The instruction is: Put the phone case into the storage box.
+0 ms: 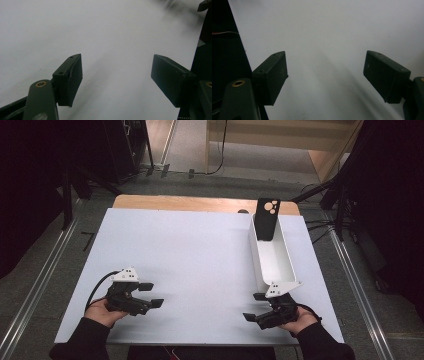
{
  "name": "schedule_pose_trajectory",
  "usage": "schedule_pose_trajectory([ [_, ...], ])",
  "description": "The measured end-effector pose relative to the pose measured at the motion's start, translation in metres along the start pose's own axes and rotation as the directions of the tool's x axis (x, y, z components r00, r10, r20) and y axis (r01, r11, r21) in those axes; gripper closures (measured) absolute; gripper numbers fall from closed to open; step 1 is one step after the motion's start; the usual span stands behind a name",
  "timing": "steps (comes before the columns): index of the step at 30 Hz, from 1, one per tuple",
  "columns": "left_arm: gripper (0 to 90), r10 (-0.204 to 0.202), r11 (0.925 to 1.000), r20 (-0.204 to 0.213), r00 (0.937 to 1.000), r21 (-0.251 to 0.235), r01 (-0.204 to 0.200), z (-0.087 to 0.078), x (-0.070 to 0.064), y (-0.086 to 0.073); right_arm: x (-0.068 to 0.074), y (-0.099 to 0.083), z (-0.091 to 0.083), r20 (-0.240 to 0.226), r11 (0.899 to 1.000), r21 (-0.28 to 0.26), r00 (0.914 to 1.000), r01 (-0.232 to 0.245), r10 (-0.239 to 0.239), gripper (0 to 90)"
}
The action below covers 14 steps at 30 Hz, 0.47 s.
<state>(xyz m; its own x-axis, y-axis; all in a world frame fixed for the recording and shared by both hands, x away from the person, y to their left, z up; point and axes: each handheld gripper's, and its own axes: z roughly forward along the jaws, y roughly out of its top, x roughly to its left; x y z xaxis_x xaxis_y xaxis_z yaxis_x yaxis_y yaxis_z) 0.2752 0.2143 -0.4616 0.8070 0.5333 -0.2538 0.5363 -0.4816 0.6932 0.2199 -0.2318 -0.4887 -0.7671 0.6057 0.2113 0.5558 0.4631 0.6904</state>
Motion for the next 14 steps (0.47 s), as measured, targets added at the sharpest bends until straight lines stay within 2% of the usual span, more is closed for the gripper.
schedule_pose_trajectory([
  [14,25.0,0.001,1.0000,0.000,1.0000,-0.001,-0.001,0.0000,0.0004,0.0003,-0.0008,-0.0008,0.0008,0.012,1.000,0.014,0.9999,-0.009,0.009,17.9],
])
